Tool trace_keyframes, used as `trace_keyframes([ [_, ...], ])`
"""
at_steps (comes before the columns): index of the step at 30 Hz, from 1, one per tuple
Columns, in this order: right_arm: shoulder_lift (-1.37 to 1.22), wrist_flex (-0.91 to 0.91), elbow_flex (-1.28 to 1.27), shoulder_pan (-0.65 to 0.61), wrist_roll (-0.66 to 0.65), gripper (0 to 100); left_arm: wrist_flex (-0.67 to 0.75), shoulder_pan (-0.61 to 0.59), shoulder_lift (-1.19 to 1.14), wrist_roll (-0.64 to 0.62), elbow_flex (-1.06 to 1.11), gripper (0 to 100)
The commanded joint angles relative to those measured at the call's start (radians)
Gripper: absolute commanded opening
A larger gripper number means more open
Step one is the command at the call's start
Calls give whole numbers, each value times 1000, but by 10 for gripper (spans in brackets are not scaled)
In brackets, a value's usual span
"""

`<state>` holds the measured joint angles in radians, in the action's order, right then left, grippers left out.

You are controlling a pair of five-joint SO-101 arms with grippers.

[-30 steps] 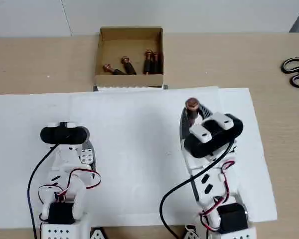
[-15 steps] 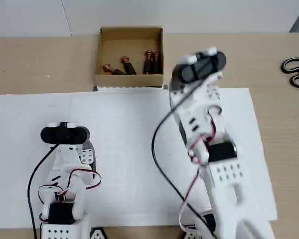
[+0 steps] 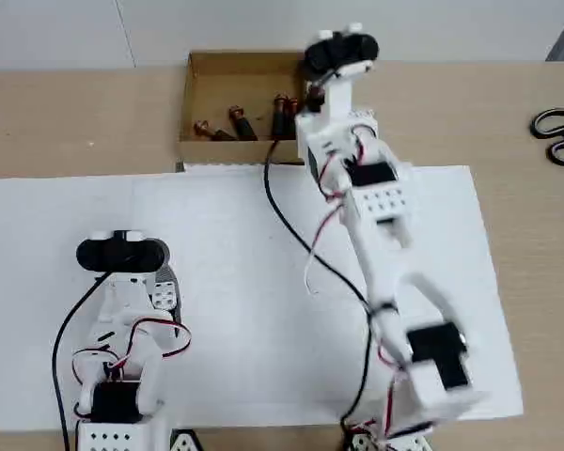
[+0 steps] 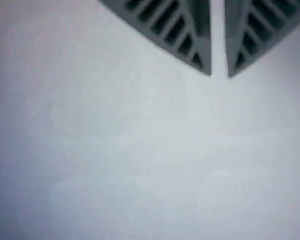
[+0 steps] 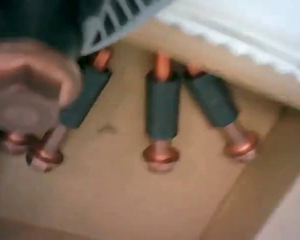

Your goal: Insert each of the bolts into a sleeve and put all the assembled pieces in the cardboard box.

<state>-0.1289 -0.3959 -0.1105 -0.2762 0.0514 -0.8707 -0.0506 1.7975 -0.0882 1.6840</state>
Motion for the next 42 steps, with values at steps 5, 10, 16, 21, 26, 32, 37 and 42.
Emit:
trace_keyframes([
  [5, -288, -42, 387, -56, 14, 2, -8, 3, 11, -26, -2, 6],
  [10, -412, -35, 523, -87, 14, 3, -9, 3, 11, -54, -2, 6],
  [16, -542, -35, 660, -107, 9, 3, -9, 2, 11, -64, -2, 6],
  [21, -671, -35, 822, -104, 8, 3, -9, 2, 11, -64, -2, 6],
  [26, -792, -38, 967, -87, 6, 4, -9, 2, 11, -64, -2, 6],
  [32, -865, -44, 1040, -88, 6, 4, -9, 2, 11, -64, -2, 6],
  [37, -874, -45, 1039, -91, 6, 5, -9, 2, 11, -64, -2, 6],
  [42, -883, -94, 1039, -87, 6, 5, -9, 2, 11, -64, -2, 6],
])
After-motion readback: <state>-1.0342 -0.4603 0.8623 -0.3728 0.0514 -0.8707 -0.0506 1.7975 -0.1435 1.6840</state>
